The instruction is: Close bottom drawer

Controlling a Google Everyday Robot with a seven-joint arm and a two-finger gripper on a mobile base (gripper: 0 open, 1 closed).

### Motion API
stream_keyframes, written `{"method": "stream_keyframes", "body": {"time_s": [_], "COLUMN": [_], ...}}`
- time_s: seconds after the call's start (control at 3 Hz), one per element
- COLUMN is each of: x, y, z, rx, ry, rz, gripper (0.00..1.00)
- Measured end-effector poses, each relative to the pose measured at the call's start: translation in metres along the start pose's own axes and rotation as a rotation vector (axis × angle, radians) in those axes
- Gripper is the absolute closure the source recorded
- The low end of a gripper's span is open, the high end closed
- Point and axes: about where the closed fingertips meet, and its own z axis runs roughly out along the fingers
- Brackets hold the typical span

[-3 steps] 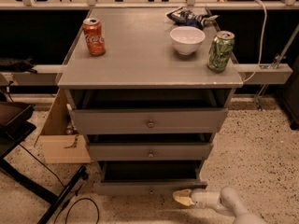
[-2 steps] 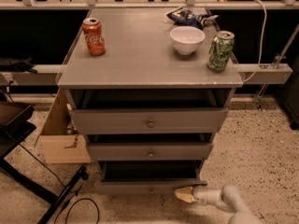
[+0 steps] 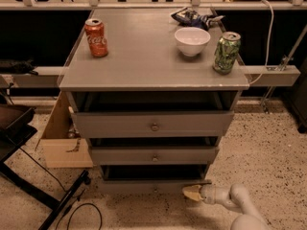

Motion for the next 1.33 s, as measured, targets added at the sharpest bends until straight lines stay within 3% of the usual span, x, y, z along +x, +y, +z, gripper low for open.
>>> {"method": "stream_keyframes", "body": {"time_s": [0.33,1.0,1.33], "x": [-0.0001,-0.0001,-0.0001], "y": [-0.0002,-0.0002,-0.0002], "z": [-0.0001,0.0,0.0001], "rx": [0.0,0.0,0.0], "ry": [0.0,0.0,0.0], "rz": [0.0,0.0,0.0], "gripper": [0.82,0.35,0.04]}}
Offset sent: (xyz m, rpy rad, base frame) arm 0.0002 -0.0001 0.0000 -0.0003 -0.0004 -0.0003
